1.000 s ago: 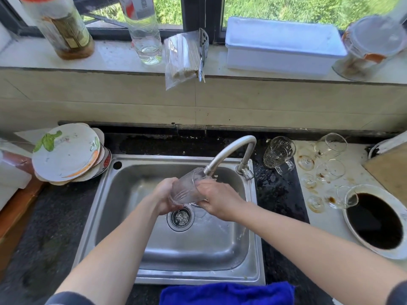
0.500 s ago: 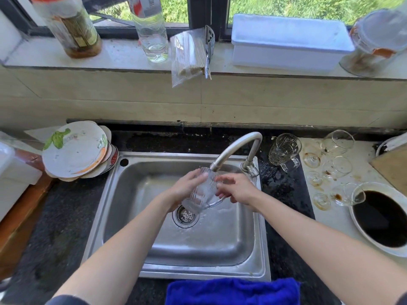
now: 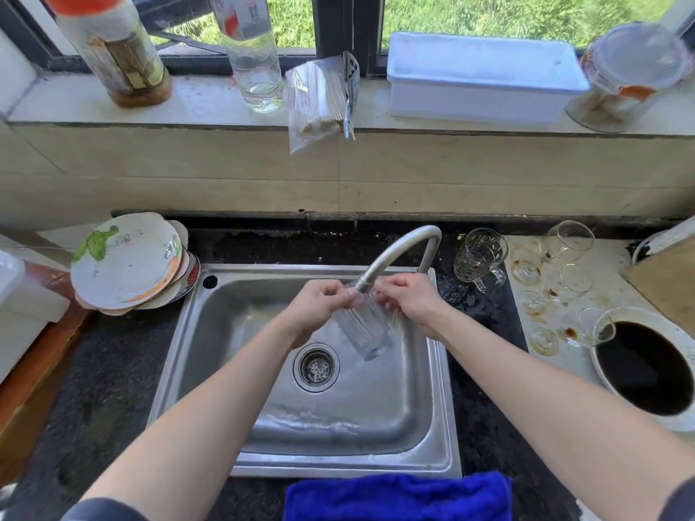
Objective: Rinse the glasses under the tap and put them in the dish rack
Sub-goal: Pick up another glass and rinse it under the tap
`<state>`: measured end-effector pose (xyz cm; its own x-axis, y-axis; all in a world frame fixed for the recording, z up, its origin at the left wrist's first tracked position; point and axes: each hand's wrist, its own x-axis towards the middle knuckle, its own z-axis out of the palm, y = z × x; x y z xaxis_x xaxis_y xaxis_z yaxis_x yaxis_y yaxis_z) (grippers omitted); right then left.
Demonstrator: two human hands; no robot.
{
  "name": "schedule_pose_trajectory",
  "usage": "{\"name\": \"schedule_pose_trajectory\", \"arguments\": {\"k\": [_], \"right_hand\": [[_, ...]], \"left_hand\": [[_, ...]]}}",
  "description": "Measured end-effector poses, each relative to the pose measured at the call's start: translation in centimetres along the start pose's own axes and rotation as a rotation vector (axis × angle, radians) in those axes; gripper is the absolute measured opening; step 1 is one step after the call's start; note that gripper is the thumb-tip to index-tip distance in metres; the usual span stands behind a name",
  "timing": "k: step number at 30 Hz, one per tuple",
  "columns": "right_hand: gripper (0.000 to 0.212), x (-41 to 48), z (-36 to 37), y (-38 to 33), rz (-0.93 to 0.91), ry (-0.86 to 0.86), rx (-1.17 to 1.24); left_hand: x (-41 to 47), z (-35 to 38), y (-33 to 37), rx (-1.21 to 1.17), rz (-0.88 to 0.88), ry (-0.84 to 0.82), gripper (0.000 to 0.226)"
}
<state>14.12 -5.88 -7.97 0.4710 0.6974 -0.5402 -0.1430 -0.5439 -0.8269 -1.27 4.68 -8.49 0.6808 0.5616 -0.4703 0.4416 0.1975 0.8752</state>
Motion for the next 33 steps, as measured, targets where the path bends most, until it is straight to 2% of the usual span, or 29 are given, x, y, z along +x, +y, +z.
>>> {"name": "schedule_pose_trajectory", "arguments": {"k": [2, 4, 6, 9, 11, 13, 14, 16, 18, 21, 22, 24, 26, 28, 30, 32, 33], "right_hand": [[0.02, -0.3, 0.1, 0.0, -0.003, 0.005, 0.001], [0.032, -0.8, 0.3, 0.9, 0.141, -0.084, 0.089], [0.039, -0.8, 0.6, 1.6, 0.271, -0.154, 0.248], [0.034, -0.7, 0.1, 1.7, 0.223, -0.142, 0.182], [0.031, -0.5, -0.7, 1.3, 0.162, -0.185, 0.072], [0.03, -0.5, -1.2, 0.6, 0.125, -0.277, -0.054], [0.03, -0.5, -1.3, 0.2, 0.119, -0.323, -0.127], [0.034, -0.4, -1.1, -0.5, 0.103, -0.361, -0.231], [0.039, -0.1, -0.4, -0.9, 0.059, -0.258, -0.257], [0.046, 0.1, 1.5, -0.4, -0.099, 0.033, -0.345], [0.051, -0.3, 2.2, 0.1, -0.167, 0.071, -0.398], [0.07, -1.4, 3.5, 1.6, -0.276, 0.04, -0.465], [0.081, -1.5, 3.8, 3.8, -0.338, 0.016, -0.501], [0.074, -0.3, 3.5, 4.1, -0.291, 0.052, -0.408], [0.064, 1.3, 3.0, 2.8, -0.147, 0.147, -0.252], [0.061, 1.5, 3.3, 2.0, -0.097, 0.215, -0.27], [0.06, 0.7, 3.7, 2.0, -0.143, 0.206, -0.305]], "left_hand": [[-0.4, 0.5, 0.0, -0.173, -0.023, 0.058, 0.027], [-0.7, 0.8, -0.5, -0.346, -0.057, 0.088, 0.026], [-1.0, 0.9, -0.8, -0.38, -0.101, 0.032, 0.025], [-1.2, 0.2, -1.0, -0.163, -0.206, -0.066, 0.018], [-0.8, -0.9, -0.8, -0.021, -0.211, 0.05, 0.015], [-0.1, -2.0, -0.4, 0.029, -0.167, 0.109, 0.026], [0.0, -2.1, 0.0, 0.06, -0.149, 0.05, 0.025], [-0.2, -1.9, 0.7, 0.184, -0.138, -0.094, 0.007], [-0.2, -1.3, 1.1, 0.232, -0.131, -0.106, 0.015], [-0.2, -0.2, 1.1, 0.137, -0.143, -0.004, 0.022], [-0.2, 0.0, 0.9, 0.121, -0.138, 0.044, 0.022], [-0.3, -0.1, 0.3, 0.112, -0.123, 0.121, 0.021], [-0.4, -0.3, -0.5, 0.102, -0.112, 0.161, 0.02], [-0.7, 0.0, -0.8, 0.089, -0.098, 0.154, 0.021], [-1.0, 0.8, -0.7, 0.082, -0.084, 0.137, 0.023], [-1.0, 1.2, -0.5, 0.063, -0.096, 0.158, 0.022], [-0.9, 1.0, -0.5, 0.04, -0.11, 0.18, 0.021]]}}
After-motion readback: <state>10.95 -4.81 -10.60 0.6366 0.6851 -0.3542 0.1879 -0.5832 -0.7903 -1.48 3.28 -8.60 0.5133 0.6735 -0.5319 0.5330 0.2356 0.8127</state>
